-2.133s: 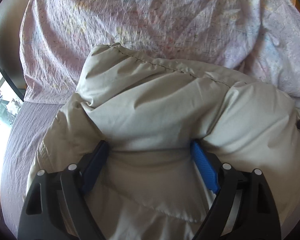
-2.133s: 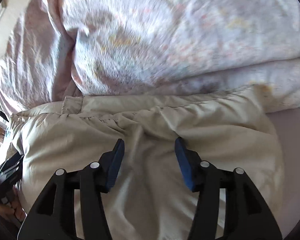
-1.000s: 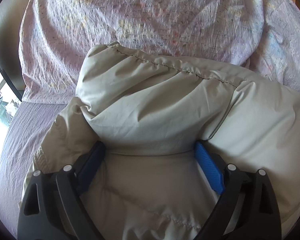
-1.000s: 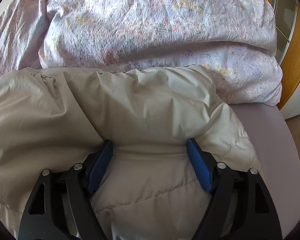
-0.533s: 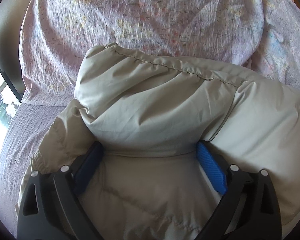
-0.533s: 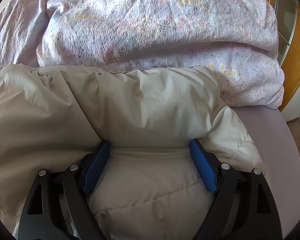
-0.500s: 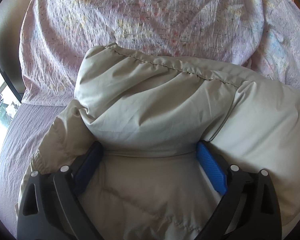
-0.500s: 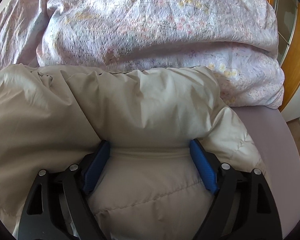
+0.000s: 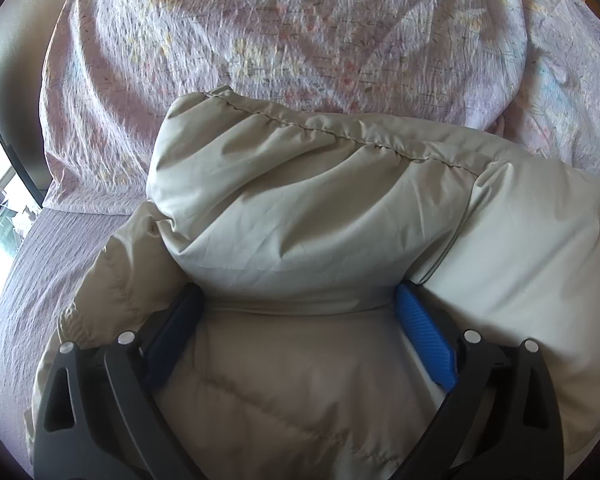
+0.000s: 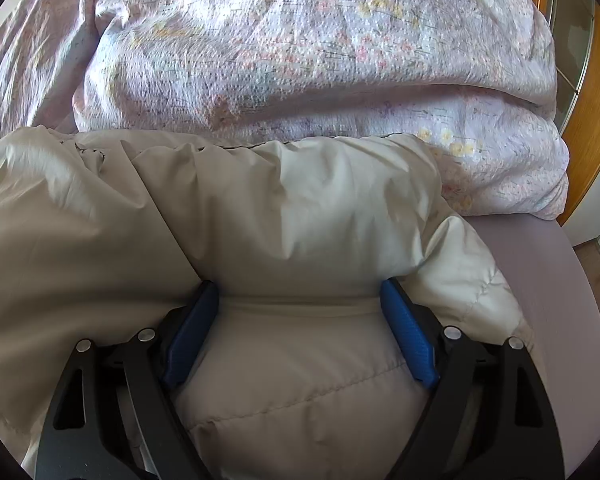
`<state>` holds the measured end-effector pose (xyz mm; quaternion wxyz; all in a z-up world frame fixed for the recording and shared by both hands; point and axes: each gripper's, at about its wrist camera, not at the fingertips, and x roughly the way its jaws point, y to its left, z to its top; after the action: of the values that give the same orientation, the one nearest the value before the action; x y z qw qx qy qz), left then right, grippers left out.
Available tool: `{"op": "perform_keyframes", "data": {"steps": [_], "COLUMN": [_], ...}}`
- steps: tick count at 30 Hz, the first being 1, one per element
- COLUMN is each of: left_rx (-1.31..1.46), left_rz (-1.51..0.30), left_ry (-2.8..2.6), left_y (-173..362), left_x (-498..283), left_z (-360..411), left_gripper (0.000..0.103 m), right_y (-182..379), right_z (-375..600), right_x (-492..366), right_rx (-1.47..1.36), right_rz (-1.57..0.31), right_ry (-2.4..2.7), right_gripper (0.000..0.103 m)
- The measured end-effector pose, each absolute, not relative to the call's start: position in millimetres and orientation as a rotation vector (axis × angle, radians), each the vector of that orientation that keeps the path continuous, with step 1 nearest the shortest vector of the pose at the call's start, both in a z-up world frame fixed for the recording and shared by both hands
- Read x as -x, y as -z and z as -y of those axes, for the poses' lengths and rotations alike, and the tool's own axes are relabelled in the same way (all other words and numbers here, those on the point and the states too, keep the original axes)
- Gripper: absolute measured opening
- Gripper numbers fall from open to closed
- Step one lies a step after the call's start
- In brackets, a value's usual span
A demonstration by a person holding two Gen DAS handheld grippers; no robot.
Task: Fold large clothes
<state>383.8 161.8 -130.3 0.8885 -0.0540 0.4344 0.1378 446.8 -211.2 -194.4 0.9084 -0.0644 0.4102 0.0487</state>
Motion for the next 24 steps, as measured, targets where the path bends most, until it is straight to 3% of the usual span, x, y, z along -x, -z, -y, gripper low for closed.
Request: {"op": "perform_keyframes", "data": {"steps": [15, 24], "left_rx": [0.107, 0.069], "left_rz": [-0.914, -0.98], "left_ry": [-0.291, -0.313], "left_y": [132, 108], "left_x": [-387, -377], "left_z": [-163, -168], "left_gripper": [0.098, 0.097], "right_y": [194, 167], "right_z": [209, 220], "right_x": [-452, -462], "right_rx": [0.14, 0.146], "right_rz": [-0.871, -0.958], "right_ry": [-0.097, -0.08], "right_gripper": [0.085, 0.085]}}
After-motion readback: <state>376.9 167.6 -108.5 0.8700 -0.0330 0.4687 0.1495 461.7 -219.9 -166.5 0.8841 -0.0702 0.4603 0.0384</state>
